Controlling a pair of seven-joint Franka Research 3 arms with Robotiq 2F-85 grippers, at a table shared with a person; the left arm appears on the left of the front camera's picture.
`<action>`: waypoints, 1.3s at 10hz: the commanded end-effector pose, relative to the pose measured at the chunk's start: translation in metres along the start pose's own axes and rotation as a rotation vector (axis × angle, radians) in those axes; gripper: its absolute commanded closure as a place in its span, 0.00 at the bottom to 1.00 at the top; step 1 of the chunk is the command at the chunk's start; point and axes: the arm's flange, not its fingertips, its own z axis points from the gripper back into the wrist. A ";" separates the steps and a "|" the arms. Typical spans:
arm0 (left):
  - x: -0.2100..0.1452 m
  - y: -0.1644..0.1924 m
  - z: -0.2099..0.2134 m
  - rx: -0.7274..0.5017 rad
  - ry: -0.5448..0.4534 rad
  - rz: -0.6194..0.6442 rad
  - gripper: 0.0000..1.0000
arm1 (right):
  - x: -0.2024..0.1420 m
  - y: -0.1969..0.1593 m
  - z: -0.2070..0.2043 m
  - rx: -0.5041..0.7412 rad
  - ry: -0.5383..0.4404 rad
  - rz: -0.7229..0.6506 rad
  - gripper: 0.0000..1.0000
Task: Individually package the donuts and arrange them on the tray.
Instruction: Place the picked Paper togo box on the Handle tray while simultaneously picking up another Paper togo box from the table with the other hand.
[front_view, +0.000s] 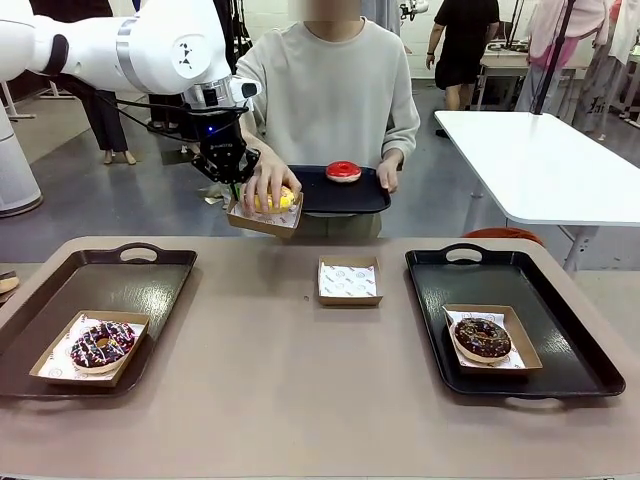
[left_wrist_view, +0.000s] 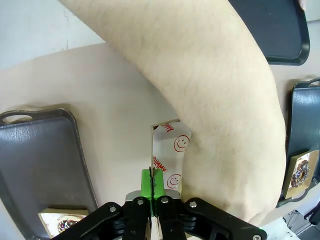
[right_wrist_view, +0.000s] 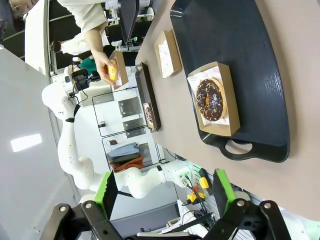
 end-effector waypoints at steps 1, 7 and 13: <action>-0.005 0.001 0.001 0.002 -0.006 -0.001 1.00 | 0.001 0.001 0.003 0.007 0.007 -0.011 0.00; -0.005 0.001 0.001 0.002 -0.006 -0.001 1.00 | 0.001 0.001 0.003 0.007 0.007 -0.011 0.00; -0.005 0.001 0.001 0.002 -0.006 -0.001 1.00 | 0.001 0.001 0.003 0.007 0.007 -0.011 0.00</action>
